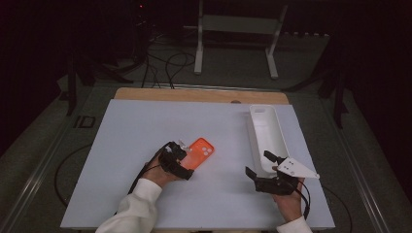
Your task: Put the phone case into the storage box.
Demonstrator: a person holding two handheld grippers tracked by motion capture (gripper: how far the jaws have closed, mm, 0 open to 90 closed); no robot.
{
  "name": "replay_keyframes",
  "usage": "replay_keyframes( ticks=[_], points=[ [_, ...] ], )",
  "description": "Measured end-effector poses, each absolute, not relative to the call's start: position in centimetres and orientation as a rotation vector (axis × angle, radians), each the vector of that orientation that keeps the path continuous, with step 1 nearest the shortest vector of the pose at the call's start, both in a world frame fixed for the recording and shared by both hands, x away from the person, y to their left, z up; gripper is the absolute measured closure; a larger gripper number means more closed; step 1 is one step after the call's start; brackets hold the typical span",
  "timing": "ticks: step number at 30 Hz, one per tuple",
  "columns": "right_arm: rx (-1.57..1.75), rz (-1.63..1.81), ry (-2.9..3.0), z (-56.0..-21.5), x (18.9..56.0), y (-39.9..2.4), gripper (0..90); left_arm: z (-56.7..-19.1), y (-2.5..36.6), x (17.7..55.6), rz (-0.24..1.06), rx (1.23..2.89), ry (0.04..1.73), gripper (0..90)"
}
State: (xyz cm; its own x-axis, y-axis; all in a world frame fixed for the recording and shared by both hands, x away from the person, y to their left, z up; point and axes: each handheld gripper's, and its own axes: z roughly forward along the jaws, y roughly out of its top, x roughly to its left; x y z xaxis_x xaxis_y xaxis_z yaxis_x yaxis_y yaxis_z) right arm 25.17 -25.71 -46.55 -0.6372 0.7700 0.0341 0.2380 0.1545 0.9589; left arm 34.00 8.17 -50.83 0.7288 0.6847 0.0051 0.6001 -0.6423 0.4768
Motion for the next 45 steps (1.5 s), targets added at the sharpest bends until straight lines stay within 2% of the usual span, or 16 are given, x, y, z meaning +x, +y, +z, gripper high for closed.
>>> replay_keyframes(
  ticks=[45],
  points=[
    [1.006,1.533,2.008,-46.3,25.8,-25.2,9.5,-45.5,10.4,30.4,0.508,2.263,0.869,16.6]
  ],
)
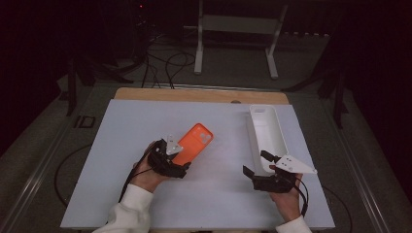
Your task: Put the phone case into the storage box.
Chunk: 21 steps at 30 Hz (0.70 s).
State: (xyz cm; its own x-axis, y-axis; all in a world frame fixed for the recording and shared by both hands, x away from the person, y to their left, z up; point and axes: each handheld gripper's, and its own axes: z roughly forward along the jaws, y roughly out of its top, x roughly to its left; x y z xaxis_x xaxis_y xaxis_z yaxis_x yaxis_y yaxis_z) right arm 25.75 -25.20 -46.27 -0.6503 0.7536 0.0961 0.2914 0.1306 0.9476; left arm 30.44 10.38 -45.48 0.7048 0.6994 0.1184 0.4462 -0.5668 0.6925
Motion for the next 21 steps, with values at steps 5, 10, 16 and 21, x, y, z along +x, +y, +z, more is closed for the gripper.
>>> replay_keyframes(
  ticks=[5,10,16,21],
  points=[
    [1.019,1.540,2.022,-46.0,26.0,-25.1,9.3,-45.3,10.8,29.9,0.523,2.235,0.859,16.6],
    [1.037,1.559,2.037,-45.5,26.3,-24.8,9.3,-45.2,11.1,29.5,0.535,2.221,0.845,16.5],
    [1.057,1.583,2.068,-45.1,27.3,-24.1,9.2,-45.0,11.3,28.9,0.555,2.197,0.825,16.5],
    [1.052,1.582,2.103,-44.6,28.0,-23.2,9.2,-44.9,11.2,28.5,0.570,2.188,0.796,16.5]
  ],
)
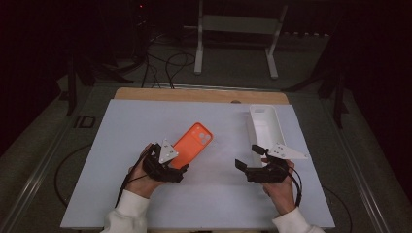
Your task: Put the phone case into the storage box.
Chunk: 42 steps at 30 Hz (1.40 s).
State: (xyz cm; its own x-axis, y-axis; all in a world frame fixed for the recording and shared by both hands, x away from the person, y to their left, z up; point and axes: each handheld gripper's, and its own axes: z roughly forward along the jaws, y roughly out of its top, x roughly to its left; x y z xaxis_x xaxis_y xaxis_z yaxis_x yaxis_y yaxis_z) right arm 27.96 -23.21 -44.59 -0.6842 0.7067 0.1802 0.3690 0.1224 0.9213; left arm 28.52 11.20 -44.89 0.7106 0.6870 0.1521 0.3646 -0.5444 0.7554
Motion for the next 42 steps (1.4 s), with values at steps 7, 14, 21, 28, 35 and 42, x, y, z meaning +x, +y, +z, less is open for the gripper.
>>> replay_keyframes(
  ticks=[7,14,21,28,35,42],
  points=[
    [1.069,1.604,2.148,-44.3,29.0,-22.0,8.9,-44.7,11.0,28.0,0.587,2.177,0.775,16.6],
    [1.085,1.632,2.182,-44.3,29.8,-21.0,8.8,-44.7,10.6,27.5,0.596,2.177,0.747,16.6],
    [1.093,1.657,2.205,-44.4,30.5,-20.0,8.8,-44.5,10.0,27.0,0.598,2.170,0.720,16.5],
    [1.087,1.686,2.240,-44.2,30.9,-18.7,8.8,-44.3,9.7,26.7,0.601,2.163,0.701,16.5],
    [1.088,1.696,2.268,-44.0,31.5,-17.5,8.8,-44.0,9.2,26.3,0.601,2.155,0.675,16.5],
    [1.096,1.730,2.299,-43.7,31.9,-16.3,8.8,-43.8,8.6,26.0,0.591,2.151,0.651,16.5]
  ],
)
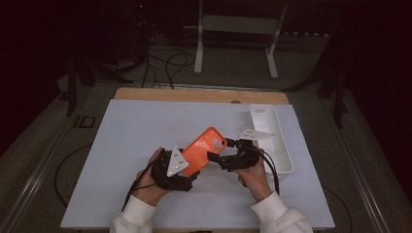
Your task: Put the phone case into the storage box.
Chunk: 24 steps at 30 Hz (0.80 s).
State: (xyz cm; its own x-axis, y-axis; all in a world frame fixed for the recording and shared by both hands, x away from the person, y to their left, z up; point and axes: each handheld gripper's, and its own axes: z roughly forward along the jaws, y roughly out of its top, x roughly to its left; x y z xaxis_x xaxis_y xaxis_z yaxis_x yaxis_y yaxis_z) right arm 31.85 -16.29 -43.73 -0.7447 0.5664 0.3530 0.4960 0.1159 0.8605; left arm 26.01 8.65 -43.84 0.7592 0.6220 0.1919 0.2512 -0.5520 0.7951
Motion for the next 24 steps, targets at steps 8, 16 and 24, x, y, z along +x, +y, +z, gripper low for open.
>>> replay_keyframes(
  ticks=[8,16,24],
  points=[
    [1.145,1.762,2.330,-43.9,32.0,-15.6,16.9,-43.7,8.3,25.8,0.591,2.137,0.638,16.5],
    [1.211,1.796,2.380,-43.9,32.0,-15.1,46.1,-43.9,8.1,25.8,0.585,2.132,0.642,16.5],
    [1.254,1.856,2.395,-43.8,31.9,-14.9,70.4,-44.3,7.9,25.9,0.584,2.146,0.658,16.5]
  ],
)
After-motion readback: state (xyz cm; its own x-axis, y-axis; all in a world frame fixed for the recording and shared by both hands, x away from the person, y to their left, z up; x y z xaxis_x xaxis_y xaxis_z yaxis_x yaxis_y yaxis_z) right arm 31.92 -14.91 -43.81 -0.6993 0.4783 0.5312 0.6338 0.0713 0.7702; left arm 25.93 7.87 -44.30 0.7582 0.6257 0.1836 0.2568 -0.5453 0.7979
